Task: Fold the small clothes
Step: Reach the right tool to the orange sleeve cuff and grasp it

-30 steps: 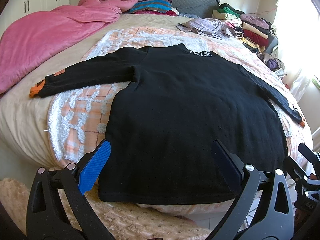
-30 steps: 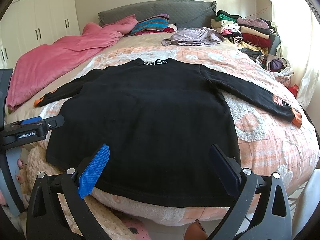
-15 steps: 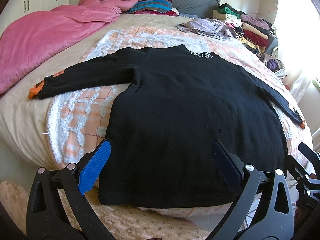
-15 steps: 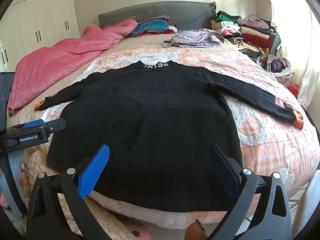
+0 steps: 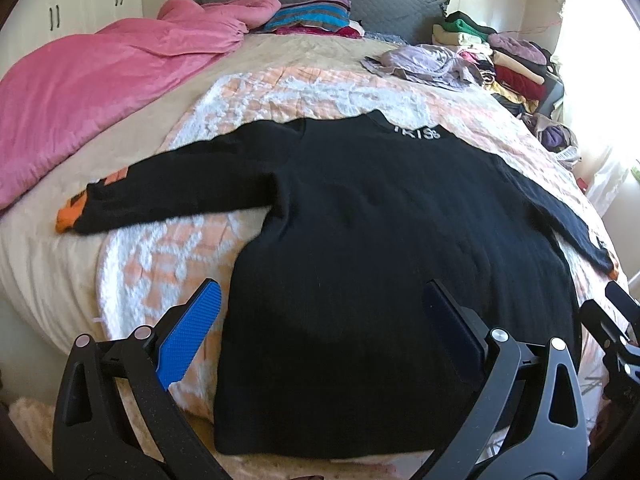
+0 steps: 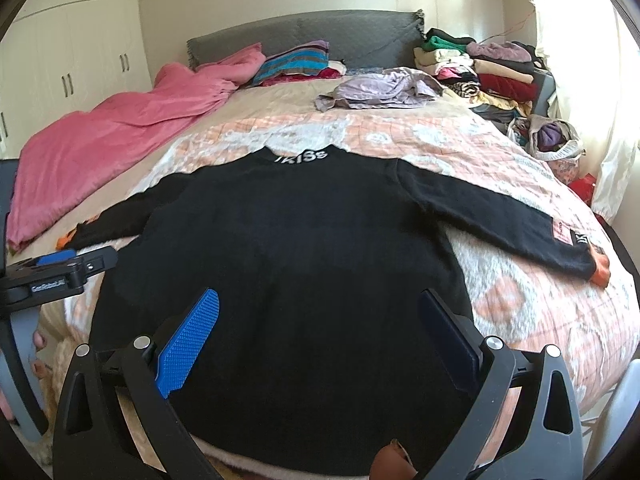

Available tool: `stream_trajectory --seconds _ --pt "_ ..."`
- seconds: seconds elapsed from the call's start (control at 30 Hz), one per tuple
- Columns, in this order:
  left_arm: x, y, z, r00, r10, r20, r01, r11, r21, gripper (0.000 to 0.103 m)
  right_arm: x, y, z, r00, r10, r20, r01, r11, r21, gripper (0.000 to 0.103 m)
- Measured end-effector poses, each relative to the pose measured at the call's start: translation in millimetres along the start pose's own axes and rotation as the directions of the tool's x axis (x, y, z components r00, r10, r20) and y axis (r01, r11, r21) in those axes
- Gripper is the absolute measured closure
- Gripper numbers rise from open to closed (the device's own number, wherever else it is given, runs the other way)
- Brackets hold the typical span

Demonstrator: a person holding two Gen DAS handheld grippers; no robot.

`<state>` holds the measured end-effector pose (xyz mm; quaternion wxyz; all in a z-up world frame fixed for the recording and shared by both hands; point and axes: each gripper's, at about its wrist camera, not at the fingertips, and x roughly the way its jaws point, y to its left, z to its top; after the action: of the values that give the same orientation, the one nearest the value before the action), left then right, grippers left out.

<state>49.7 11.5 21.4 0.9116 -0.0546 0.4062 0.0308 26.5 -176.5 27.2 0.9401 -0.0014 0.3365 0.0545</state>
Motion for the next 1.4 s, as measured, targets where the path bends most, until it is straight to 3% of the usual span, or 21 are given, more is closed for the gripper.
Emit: stream_trajectory --seconds 0.2,0.6,0.93,1.1,1.23,1.4 --pt "10 -2 18 1.0 0.007 0.0 -0.007 1.0 0.009 0.008 17 -20 20 1.0 -0.004 0.008 0.003 0.998 0.067 0.004" --pt "46 -19 50 1.0 0.009 -0.025 -0.008 0.999 0.051 0.008 46 -75 51 0.993 -0.117 0.018 0.112 0.98 0.166 0.004" --pt "80 -47 77 0.998 -0.013 -0.067 0.019 0.996 0.089 0.008 63 -146 55 0.982 -0.188 -0.006 0.178 0.92 0.348 0.004" --pt "100 -53 96 0.996 -0.011 -0.084 0.019 0.995 0.096 0.008 61 -194 49 0.964 -0.265 -0.039 0.251 0.846 0.471 0.004" --pt "116 -54 113 0.995 -0.02 -0.097 0.029 0.996 0.089 0.008 57 -240 35 0.941 -0.327 -0.089 0.314 0.738 0.598 0.004" --pt "131 -56 137 0.993 -0.042 -0.106 0.05 0.996 0.073 0.008 55 -283 13 0.908 -0.392 -0.149 0.383 0.632 0.673 0.004"
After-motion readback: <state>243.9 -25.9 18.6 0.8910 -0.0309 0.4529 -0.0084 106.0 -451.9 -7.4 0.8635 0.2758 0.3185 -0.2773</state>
